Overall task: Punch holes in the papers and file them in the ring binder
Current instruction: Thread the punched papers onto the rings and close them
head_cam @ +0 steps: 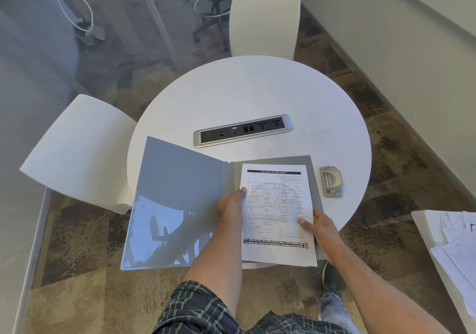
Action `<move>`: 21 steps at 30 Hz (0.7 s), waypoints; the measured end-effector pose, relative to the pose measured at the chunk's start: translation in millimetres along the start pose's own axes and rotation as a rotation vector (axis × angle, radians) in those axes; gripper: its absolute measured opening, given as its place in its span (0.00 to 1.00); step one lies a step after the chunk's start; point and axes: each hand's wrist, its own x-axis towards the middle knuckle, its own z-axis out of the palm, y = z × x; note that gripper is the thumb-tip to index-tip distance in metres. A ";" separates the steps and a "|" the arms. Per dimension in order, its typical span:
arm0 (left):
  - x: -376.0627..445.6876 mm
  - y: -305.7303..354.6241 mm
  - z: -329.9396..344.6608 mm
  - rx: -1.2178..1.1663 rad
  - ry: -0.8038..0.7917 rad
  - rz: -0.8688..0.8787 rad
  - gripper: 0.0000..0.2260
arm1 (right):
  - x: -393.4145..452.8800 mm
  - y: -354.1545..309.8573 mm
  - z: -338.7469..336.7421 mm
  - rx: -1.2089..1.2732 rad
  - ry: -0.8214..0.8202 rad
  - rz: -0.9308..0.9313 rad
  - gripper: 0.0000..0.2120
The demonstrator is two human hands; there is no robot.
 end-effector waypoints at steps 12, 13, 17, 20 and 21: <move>-9.4 3.0 -4.1 0.073 -0.051 0.079 0.09 | 8.8 -0.4 -4.2 -0.286 0.196 -0.009 0.17; -10.6 4.0 -4.9 0.111 -0.052 0.103 0.07 | 8.7 -0.9 -3.5 -0.293 0.201 -0.010 0.17; -11.6 1.6 -16.2 0.370 -0.054 0.245 0.07 | 7.5 -3.2 -1.2 -0.309 0.206 -0.018 0.18; -13.8 -1.4 -26.4 0.577 -0.093 0.325 0.05 | 6.7 -4.6 -1.6 -0.317 0.209 -0.020 0.18; -16.1 -2.3 -29.5 0.625 -0.106 0.337 0.05 | 6.7 -4.7 -2.0 -0.313 0.212 -0.023 0.18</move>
